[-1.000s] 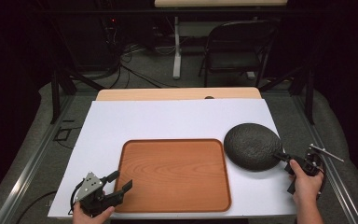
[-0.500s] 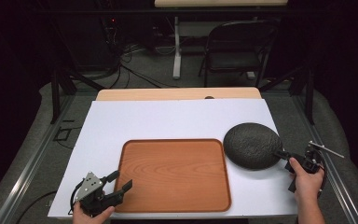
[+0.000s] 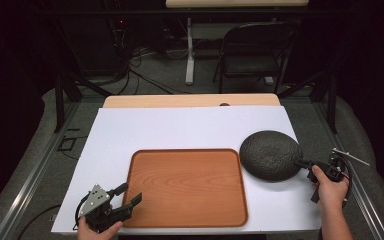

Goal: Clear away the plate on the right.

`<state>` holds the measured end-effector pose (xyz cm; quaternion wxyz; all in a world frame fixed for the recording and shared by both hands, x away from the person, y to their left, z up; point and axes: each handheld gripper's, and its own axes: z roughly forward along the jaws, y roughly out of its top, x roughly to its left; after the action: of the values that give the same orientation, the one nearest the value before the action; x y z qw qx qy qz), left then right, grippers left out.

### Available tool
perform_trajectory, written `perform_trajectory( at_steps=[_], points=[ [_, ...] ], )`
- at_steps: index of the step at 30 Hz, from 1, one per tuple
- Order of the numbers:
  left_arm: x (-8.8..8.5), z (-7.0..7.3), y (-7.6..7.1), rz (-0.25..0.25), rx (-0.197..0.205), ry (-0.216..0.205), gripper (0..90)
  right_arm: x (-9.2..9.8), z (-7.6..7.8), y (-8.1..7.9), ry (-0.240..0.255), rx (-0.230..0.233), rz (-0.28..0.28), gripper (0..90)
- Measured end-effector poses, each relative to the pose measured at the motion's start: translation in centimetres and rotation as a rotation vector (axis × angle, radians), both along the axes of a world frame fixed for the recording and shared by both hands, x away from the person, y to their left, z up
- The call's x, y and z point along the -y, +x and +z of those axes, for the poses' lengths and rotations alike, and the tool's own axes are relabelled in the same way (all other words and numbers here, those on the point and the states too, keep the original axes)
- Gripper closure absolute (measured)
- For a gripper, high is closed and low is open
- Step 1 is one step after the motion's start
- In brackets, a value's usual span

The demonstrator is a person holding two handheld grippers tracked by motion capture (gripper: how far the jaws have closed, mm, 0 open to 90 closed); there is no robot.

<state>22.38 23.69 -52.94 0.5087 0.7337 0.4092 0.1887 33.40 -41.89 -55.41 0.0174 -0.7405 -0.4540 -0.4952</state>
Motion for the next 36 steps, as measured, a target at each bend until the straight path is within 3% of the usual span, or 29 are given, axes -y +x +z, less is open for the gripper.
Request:
perform_trajectory(
  at_steps=[10, 18, 29, 36],
  points=[
    [0.0, 0.0, 0.0, 0.002, -0.002, 0.000, 35.9, 0.9, 0.4, 1.3, 0.047, -0.029, 0.036, 84.0],
    [0.0, -0.1, 0.0, 0.004, -0.001, 0.000, 35.9, 0.6, 1.7, 2.1, 0.010, -0.041, 0.056, 85.4],
    [0.0, -0.1, 0.0, 0.002, -0.003, -0.006, 35.9, -0.4, 3.4, 2.5, -0.066, -0.021, 0.077, 86.5],
    [0.0, -0.1, 0.1, 0.003, -0.003, -0.008, 35.9, -0.8, 4.4, 2.9, -0.103, -0.046, 0.101, 87.0]
  ],
)
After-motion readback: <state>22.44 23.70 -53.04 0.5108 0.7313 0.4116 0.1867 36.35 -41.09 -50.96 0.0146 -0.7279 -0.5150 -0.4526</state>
